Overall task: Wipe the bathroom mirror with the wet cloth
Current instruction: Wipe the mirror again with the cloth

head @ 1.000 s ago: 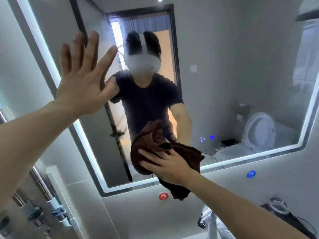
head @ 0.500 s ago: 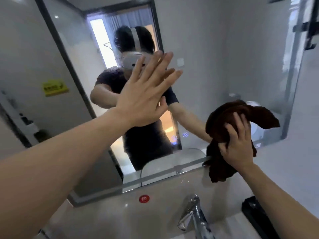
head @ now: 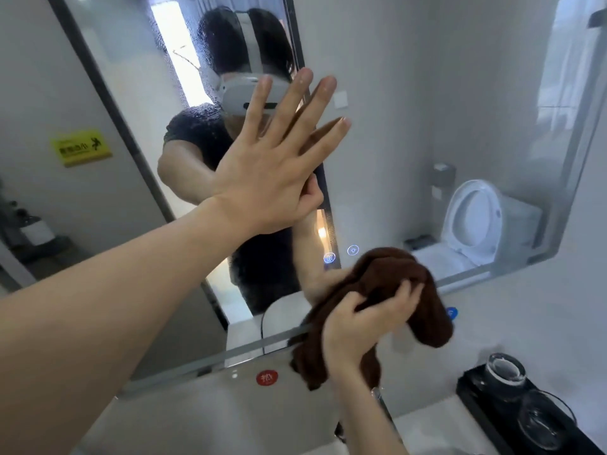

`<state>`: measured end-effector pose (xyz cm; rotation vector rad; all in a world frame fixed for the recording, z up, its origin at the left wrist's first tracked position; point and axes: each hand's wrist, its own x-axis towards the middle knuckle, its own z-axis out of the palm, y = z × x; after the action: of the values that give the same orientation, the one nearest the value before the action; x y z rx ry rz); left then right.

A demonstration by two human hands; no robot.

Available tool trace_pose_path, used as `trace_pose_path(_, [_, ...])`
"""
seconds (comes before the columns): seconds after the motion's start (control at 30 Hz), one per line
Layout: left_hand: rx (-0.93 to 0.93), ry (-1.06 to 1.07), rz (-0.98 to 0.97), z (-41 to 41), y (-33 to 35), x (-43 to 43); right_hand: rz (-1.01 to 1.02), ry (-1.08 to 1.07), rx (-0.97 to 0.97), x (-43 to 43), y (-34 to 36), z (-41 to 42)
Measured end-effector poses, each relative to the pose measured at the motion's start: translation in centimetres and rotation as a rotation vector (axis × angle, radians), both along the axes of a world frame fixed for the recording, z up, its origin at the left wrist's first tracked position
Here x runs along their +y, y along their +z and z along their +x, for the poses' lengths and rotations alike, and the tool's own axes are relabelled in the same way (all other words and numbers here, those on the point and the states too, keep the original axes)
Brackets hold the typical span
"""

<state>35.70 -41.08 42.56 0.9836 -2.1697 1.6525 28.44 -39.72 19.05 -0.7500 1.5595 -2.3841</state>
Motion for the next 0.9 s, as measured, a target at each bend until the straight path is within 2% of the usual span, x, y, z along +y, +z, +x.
trace_pose_path(0.1, [-0.015, 0.024, 0.013, 0.1, 0.1, 0.1, 0.068, 0.112, 0.041, 3.1, -0.2, 6.3])
trace_pose_path(0.2, [-0.012, 0.017, 0.029, 0.1, 0.2, 0.1, 0.110, 0.243, 0.242, 6.0, -1.8, 10.4])
trace_pose_path(0.37, [0.021, -0.028, 0.016, 0.2, 0.1, -0.1, 0.113, 0.370, 0.591, 6.2, -3.8, 3.4])
trace_pose_path(0.57, [0.013, -0.036, -0.046, 0.5, -0.3, -0.7, 0.266, 0.179, 0.436, 1.0, -0.1, -13.1])
trace_pose_path(0.67, [0.016, -0.030, -0.036, 0.4, -0.3, -0.7, 0.302, 0.207, 0.496, 0.8, 2.1, -19.1])
trace_pose_path(0.73, [0.025, -0.027, -0.030, 0.3, -0.3, -0.5, 0.292, 0.266, 0.464, 2.0, 2.9, -20.8])
trace_pose_path(0.9, [-0.013, 0.107, 0.056, 0.5, 0.2, 0.7, 0.222, 0.552, -0.018, 8.1, 4.1, -21.3])
